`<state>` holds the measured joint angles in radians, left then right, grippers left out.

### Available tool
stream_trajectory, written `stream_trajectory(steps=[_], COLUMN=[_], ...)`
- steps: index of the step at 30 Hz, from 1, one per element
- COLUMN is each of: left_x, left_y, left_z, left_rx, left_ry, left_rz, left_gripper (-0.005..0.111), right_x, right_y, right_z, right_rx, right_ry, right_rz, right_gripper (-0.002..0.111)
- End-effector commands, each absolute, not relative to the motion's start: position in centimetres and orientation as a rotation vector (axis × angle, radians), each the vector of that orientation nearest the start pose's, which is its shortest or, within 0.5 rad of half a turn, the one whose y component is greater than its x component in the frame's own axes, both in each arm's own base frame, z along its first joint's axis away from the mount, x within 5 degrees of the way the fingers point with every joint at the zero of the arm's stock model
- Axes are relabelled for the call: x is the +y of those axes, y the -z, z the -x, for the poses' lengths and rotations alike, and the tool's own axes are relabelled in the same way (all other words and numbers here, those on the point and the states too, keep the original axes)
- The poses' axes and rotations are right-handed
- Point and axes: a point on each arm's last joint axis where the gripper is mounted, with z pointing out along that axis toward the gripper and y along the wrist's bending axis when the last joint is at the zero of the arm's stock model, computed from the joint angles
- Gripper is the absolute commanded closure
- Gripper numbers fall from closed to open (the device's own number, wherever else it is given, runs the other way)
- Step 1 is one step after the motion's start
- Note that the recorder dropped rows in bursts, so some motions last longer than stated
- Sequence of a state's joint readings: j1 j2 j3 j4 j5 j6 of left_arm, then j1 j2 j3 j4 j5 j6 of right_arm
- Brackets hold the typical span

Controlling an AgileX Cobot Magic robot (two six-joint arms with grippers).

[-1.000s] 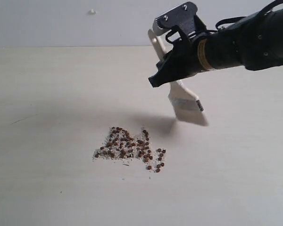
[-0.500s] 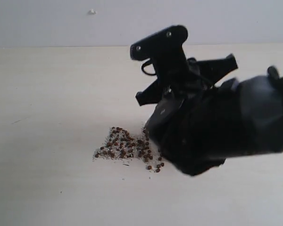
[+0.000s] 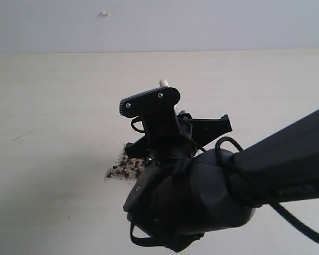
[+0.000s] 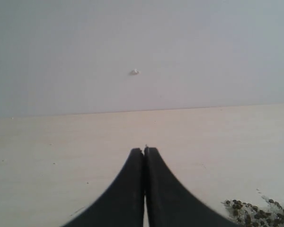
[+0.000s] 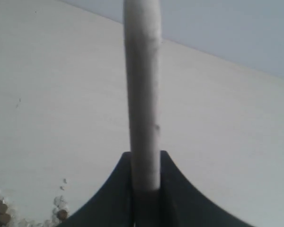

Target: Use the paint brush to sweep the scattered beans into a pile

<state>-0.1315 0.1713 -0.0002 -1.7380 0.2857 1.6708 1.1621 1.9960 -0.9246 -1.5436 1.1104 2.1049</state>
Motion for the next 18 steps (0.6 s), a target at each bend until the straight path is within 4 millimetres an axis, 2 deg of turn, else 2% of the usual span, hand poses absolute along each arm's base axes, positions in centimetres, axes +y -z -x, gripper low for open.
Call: stream_trajectory(steps=[1, 11, 15, 18], left_x=[-3.4, -3.4, -3.4, -3.4], left_y=[-20.8, -20.8, -20.8, -20.8], left_z=[-6.3, -6.3, -6.3, -6.3], left_rx=[1.587, 1.587, 1.587, 1.587], left_ry=[0.389, 0.389, 0.389, 0.389], left_rz=[-0.259, -0.259, -0.259, -0.259], left_gripper=[0.107, 0.107, 0.107, 0.107], right_x=[29.3, 33.6, 33.9, 33.3], right_y=[-13.0, -13.3, -14.1, -14.2], right_z=[-20.9, -22.8, -23.1, -23.1], right_rx=[2.038, 2.003, 1.981, 1.971], right_ry=[0.218, 0.127, 0.139, 0.220], right_rz=[0.236, 0.166, 0.132, 0.114], right_gripper=[0.108, 0.108, 0.108, 0.108])
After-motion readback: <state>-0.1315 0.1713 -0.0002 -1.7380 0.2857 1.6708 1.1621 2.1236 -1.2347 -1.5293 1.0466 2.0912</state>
